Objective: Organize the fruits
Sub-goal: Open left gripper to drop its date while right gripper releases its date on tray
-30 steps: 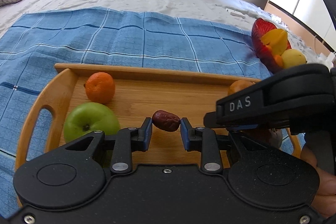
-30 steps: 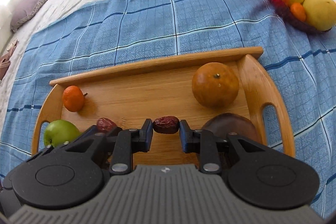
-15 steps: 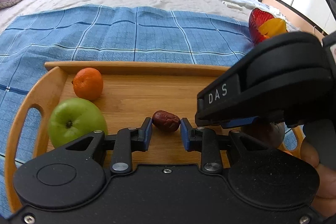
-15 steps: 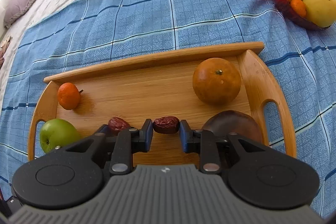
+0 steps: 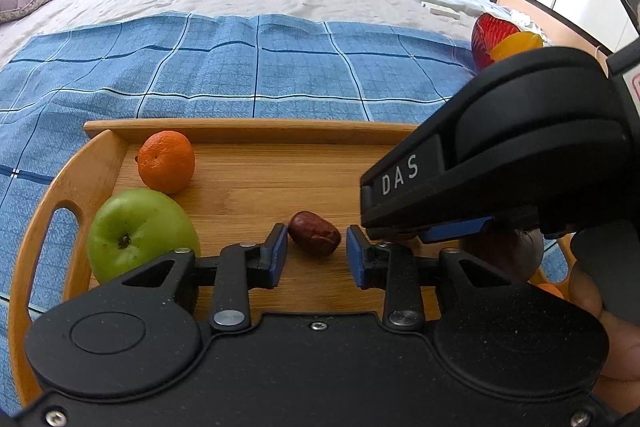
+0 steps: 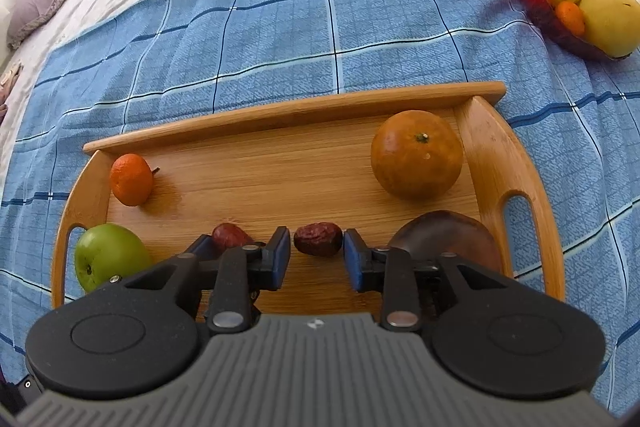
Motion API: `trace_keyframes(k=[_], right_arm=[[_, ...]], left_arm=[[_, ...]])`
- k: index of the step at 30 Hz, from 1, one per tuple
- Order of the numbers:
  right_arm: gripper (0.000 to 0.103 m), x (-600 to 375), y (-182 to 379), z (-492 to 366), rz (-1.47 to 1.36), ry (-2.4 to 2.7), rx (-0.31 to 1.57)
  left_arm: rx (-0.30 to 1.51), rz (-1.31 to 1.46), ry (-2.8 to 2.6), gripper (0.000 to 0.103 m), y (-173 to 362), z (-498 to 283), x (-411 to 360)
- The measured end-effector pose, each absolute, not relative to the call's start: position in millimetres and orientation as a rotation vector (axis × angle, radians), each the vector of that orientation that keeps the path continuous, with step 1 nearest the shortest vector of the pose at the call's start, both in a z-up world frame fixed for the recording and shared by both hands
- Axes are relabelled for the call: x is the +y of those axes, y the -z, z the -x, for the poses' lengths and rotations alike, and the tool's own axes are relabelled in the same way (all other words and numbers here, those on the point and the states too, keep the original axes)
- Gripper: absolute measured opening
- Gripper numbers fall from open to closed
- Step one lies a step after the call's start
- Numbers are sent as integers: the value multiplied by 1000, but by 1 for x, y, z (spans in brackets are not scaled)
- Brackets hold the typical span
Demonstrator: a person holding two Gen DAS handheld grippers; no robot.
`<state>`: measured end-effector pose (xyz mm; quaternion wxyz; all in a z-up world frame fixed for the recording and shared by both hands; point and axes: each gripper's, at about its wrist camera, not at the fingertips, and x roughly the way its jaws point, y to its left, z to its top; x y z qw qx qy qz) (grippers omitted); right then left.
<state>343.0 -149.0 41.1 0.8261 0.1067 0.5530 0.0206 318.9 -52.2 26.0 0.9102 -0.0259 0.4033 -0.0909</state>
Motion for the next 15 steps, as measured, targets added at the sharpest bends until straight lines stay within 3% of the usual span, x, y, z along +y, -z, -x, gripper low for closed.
trace_keyframes(k=[8, 15], right_arm=[[54, -155, -46, -336, -255, -50, 1155], [62, -159, -64, -320, -228, -61, 1109]], left_arm=[[820, 44, 170, 54, -32, -309, -49], [791, 64, 178, 71, -47, -293, -41]])
